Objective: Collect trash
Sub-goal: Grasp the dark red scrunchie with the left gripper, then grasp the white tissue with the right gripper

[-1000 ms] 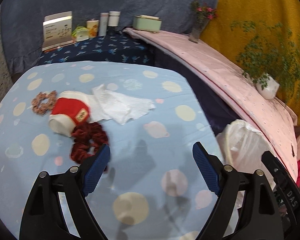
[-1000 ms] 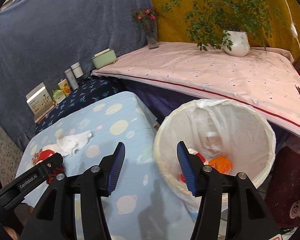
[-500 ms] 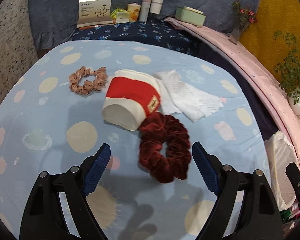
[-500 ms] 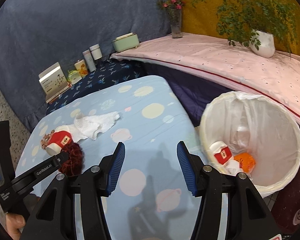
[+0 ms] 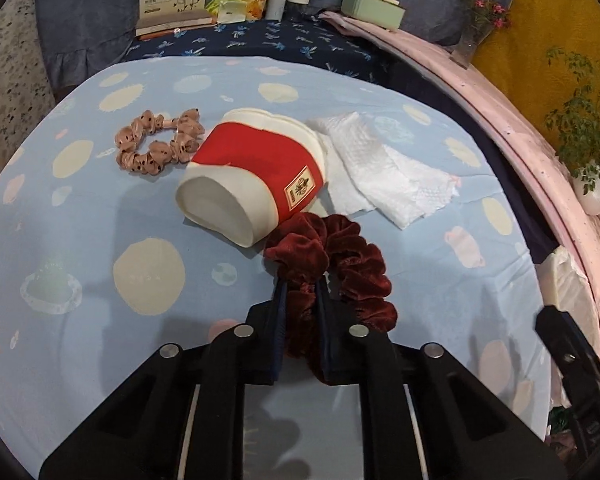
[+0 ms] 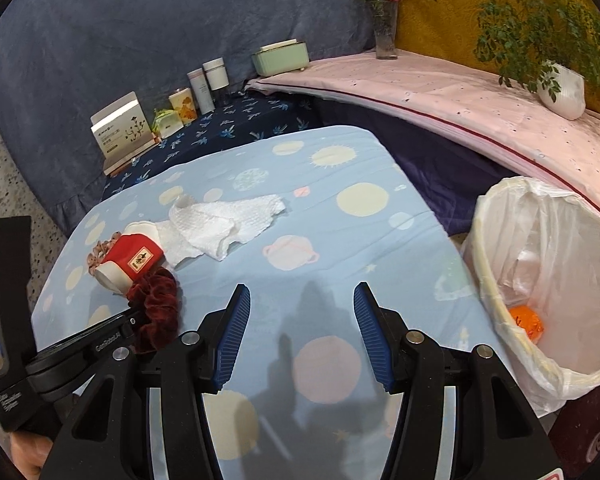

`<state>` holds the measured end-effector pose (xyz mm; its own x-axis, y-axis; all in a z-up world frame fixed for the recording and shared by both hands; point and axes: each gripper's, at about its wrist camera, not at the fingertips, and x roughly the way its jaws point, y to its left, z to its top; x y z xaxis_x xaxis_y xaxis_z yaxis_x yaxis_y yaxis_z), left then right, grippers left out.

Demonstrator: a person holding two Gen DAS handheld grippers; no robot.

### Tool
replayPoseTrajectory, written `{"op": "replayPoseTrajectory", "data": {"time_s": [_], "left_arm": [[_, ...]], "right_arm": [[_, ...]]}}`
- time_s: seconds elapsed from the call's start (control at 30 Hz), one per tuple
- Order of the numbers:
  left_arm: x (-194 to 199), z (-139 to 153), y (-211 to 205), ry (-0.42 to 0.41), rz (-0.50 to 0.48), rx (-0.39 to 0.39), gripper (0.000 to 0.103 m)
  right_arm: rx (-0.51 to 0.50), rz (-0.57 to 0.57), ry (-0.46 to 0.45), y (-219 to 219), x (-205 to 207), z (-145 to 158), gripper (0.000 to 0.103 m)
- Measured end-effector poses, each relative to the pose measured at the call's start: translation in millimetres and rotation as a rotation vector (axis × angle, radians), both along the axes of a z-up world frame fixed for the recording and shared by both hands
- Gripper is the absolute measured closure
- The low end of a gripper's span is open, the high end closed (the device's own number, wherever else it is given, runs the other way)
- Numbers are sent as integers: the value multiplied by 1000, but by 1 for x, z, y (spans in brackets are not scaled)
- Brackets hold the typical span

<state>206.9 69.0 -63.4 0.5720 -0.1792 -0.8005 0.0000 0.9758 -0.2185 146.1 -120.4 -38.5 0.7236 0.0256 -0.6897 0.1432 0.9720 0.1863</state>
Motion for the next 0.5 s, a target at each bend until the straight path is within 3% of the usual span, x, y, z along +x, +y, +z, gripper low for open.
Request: {"op": "replayPoseTrajectory", "data": {"time_s": [0.17, 0.5], "left_arm": [[-12, 20, 4, -49, -18, -2, 92], [-8, 64, 48, -149, 47, -34, 92]], "right_arm": [[4, 35, 2, 16, 11, 0, 50], [32, 103, 6, 47, 59, 2, 50]]}}
